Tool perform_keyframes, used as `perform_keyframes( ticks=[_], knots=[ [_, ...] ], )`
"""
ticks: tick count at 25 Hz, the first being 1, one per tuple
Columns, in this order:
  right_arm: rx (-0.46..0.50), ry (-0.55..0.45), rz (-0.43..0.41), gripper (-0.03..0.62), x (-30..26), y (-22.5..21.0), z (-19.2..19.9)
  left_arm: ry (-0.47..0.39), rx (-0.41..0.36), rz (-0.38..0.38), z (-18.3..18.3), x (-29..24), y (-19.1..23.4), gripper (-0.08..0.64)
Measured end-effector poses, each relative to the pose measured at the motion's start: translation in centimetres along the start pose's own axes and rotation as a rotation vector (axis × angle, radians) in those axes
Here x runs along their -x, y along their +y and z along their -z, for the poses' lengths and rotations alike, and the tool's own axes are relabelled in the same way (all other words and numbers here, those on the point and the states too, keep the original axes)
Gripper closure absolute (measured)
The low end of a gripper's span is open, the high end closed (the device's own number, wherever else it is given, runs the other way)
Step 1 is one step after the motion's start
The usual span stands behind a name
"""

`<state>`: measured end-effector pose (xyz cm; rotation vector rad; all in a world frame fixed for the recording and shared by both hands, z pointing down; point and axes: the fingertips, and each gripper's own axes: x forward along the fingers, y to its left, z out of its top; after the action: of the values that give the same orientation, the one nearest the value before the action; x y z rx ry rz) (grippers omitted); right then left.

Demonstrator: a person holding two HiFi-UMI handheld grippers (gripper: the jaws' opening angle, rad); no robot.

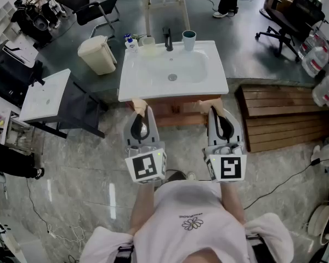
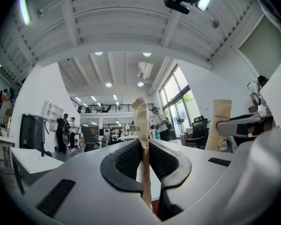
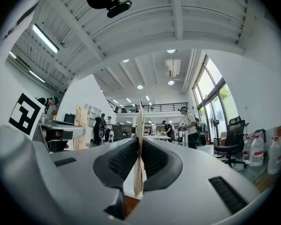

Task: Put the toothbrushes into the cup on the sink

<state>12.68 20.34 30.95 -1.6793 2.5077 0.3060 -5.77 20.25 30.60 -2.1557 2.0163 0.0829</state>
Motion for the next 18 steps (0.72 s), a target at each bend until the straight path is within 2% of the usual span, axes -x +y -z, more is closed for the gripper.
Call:
perform_keyframes(
  ticks=[6, 12, 18],
  knots=[
    [-0.011, -0.004, -0.005, 0.566, -0.20, 0.14, -0.25, 0.006, -0.042, 0.009, -0.20, -0.01, 0.46, 0.512],
    [-0.034, -0.005, 0.001, 0.566, -0.02, 0.08, -0.12, 0.004, -0.031, 0.010, -0.21, -0.02, 0.48, 0.512],
    [-0.021, 0.011, -0.048, 0.566, 0.30, 0.96, 0.31, -0.004, -0.028, 0.008, -0.43, 0.85, 0.25, 0.512]
  ],
)
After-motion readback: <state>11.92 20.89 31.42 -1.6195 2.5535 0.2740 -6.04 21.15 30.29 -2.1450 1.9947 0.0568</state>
